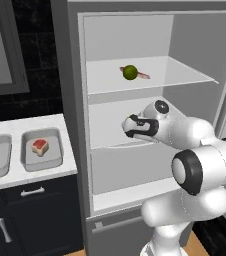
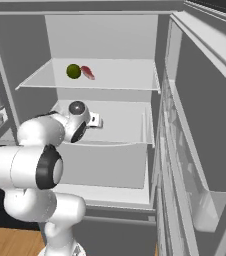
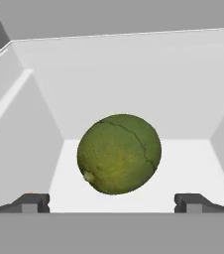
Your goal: Place one lime and one steak in each tupperware on the nearby counter, to pack two identical lunches.
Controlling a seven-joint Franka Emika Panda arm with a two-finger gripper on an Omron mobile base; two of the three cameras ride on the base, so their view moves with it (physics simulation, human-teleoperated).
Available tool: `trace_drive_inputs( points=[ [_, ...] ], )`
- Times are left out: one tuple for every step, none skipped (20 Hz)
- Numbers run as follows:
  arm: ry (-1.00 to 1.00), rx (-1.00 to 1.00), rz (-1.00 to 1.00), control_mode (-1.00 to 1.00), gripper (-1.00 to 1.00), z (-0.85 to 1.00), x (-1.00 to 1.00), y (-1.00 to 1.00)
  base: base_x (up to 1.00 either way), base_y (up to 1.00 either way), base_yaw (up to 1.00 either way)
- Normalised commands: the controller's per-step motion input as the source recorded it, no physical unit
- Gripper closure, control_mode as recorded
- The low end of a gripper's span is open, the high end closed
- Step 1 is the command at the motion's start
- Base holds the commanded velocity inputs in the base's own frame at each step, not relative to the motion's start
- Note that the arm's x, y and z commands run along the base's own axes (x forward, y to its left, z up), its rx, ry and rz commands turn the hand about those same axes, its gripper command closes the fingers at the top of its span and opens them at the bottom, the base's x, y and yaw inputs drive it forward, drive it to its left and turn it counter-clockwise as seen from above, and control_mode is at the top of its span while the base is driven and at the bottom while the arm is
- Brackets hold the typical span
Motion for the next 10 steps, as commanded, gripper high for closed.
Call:
trace_drive_inputs(
  points=[
    [0.0,0.0,0.0,-1.0,-1.0,-0.11,0.36,0.0,0.0,0.0,0.0],
    [0.0,0.0,0.0,-1.0,-1.0,-0.11,0.36,0.0,0.0,0.0,0.0],
    [0.0,0.0,0.0,-1.0,-1.0,-0.11,0.36,0.0,0.0,0.0,0.0],
    [0.0,0.0,0.0,-1.0,-1.0,-0.1,0.39,0.0,0.0,0.0,0.0],
    [0.0,0.0,0.0,-1.0,-1.0,-0.11,0.4,0.0,0.0,0.0,0.0],
    [0.0,0.0,0.0,-1.0,-1.0,-0.16,0.37,0.0,0.0,0.0,0.0],
    [0.0,0.0,0.0,-1.0,-1.0,-0.17,0.35,0.0,0.0,0.0,0.0],
    [0.0,0.0,0.0,-1.0,-1.0,-0.2,0.33,0.0,0.0,0.0,0.0],
    [0.0,0.0,0.0,-1.0,-1.0,-0.22,0.31,0.0,0.0,0.0,0.0],
    [0.0,0.0,0.0,-1.0,-1.0,-0.21,0.32,0.0,0.0,0.0,0.0]
  ],
)
